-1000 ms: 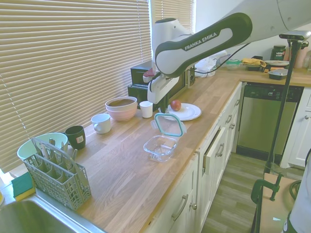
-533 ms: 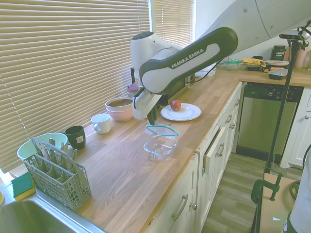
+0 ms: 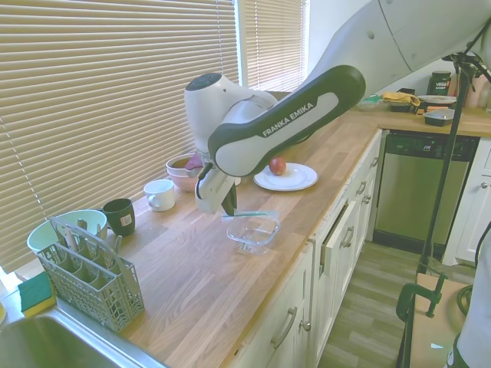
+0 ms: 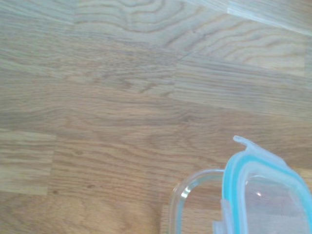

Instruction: Cover the lid of the food container

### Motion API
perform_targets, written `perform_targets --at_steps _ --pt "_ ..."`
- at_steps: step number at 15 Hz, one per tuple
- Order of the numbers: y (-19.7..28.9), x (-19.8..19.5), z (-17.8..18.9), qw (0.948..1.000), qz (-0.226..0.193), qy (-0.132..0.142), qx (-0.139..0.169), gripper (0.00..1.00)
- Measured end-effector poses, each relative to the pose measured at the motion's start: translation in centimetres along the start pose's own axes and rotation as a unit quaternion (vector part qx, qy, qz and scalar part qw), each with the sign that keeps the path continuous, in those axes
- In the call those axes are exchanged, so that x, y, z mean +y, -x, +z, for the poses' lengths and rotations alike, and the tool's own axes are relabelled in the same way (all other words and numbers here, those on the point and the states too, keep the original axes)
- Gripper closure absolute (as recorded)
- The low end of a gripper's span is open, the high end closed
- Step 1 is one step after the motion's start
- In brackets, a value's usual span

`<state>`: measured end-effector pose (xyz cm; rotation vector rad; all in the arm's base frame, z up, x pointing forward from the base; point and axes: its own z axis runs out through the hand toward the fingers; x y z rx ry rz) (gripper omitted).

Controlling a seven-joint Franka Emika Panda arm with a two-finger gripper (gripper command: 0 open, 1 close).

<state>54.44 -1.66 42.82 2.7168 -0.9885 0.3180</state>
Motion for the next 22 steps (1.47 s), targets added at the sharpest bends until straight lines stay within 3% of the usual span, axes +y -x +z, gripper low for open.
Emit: perform_targets --at_steps 10,17,22 --pt "3.5 1.0 4.3 0.9982 -0.006 -0.048 0.035 1.00" --pt "3.9 1.6 5.3 0.9969 -0.042 -0.041 0.053 1.00" --pt "3.1 2.6 5.6 0.9973 -0.036 -0.037 0.051 1.00"
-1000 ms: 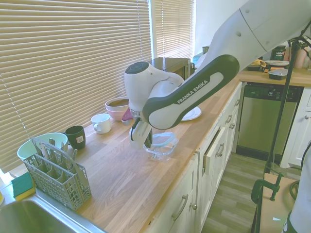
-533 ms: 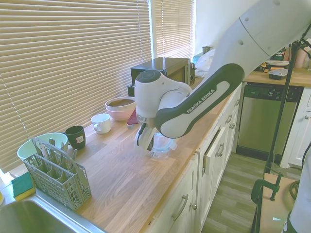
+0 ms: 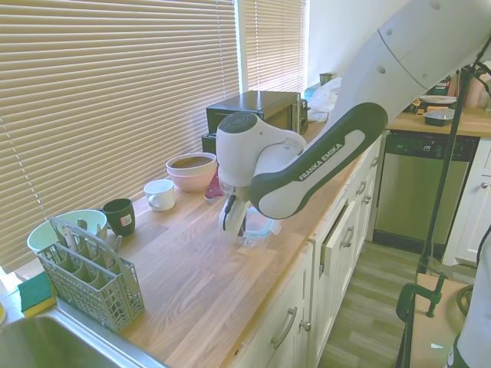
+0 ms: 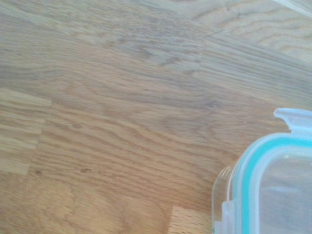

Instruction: Cover the lid of the food container

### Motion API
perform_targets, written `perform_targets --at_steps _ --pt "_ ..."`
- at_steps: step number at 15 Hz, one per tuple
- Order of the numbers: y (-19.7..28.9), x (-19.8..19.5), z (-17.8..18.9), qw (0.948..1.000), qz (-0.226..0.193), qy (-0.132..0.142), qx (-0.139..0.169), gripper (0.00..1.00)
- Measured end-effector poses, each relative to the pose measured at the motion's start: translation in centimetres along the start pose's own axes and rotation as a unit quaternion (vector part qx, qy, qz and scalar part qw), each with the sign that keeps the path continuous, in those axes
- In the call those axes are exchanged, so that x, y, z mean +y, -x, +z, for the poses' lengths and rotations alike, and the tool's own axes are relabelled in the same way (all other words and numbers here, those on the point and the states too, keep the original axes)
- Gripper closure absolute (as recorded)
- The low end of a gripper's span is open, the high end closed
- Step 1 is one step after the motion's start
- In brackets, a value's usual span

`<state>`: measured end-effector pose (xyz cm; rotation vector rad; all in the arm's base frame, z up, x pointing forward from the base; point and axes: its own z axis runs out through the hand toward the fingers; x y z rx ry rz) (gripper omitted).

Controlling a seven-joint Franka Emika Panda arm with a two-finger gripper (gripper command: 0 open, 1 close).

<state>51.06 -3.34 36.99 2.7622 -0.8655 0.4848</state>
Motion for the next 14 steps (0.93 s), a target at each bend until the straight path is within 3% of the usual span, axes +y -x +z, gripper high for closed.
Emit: perform_targets --at_steps 7,14 --pt "-0.7 0.9 0.1 0.9984 0.011 0.032 0.044 1.00" --pt "-1.2 1.5 2.0 0.9970 0.010 0.060 0.049 1.00"
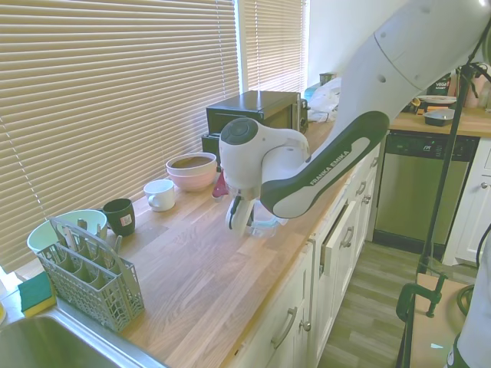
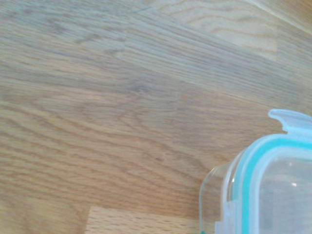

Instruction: Cover the lid of the food container

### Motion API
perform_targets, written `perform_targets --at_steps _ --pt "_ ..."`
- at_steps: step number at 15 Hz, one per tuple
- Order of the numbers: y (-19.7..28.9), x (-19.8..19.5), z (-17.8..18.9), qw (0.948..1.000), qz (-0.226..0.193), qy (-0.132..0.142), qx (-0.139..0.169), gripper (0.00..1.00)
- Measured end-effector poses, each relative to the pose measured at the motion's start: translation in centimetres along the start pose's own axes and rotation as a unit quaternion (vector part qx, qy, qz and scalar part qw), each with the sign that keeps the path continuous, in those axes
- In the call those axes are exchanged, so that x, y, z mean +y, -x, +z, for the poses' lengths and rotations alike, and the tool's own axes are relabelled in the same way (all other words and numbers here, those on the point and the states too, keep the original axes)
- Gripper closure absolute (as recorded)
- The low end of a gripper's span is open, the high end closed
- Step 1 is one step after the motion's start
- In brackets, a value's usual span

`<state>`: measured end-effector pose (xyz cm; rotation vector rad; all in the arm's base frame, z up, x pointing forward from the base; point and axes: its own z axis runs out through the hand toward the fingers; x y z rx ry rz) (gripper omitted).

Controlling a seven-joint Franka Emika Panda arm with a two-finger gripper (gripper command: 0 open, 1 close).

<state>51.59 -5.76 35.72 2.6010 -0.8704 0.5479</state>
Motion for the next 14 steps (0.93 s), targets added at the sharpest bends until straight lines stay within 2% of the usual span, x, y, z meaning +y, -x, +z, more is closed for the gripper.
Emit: perform_targets --at_steps 4,5,14 --pt "-1.0 -0.1 0.7 1.0000 0.003 0.005 0.003 1.00" --pt "-1.1 0.0 0.8 1.0000 0.008 0.004 0.001 0.00" --pt "-0.9 -0.7 0.4 0.9997 0.011 -0.009 -0.020 0.00"
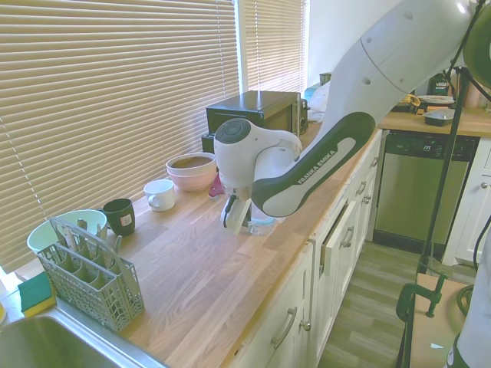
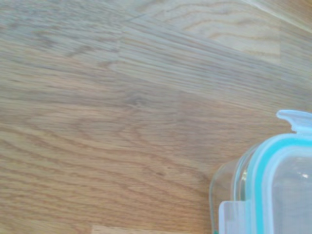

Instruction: Cover the lid of the food container

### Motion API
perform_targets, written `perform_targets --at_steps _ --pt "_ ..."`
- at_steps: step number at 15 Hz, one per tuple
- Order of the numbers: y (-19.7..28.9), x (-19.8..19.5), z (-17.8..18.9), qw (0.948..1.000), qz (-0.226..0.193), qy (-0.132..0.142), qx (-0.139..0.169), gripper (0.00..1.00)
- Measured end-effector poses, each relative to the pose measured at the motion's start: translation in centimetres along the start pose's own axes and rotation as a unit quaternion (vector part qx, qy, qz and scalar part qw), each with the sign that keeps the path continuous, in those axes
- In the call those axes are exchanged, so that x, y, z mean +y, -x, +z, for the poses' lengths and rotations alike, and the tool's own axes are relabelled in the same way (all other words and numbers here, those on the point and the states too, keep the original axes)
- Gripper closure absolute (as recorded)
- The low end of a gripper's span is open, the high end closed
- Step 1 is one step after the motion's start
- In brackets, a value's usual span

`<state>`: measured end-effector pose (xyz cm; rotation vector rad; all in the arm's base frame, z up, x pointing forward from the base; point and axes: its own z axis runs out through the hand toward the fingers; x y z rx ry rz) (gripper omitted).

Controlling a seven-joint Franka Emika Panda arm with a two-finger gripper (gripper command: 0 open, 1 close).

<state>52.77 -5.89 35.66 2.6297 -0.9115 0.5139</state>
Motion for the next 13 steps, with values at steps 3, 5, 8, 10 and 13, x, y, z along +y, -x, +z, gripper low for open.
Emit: perform_targets --at_steps 3,5,8,10,13 --pt "-0.2 -0.5 -0.7 0.9999 0.005 -0.009 -0.002 0.00" --pt "-0.6 -0.3 -1.9 0.9997 0.017 -0.019 0.002 0.00" --pt "-0.6 1.3 -5.2 0.9975 0.043 -0.056 -0.008 0.00" --pt "0.7 3.5 -7.7 0.9922 0.061 -0.101 -0.039 0.00" --pt "3.5 7.8 -10.0 0.9812 0.103 -0.128 -0.101 0.00"
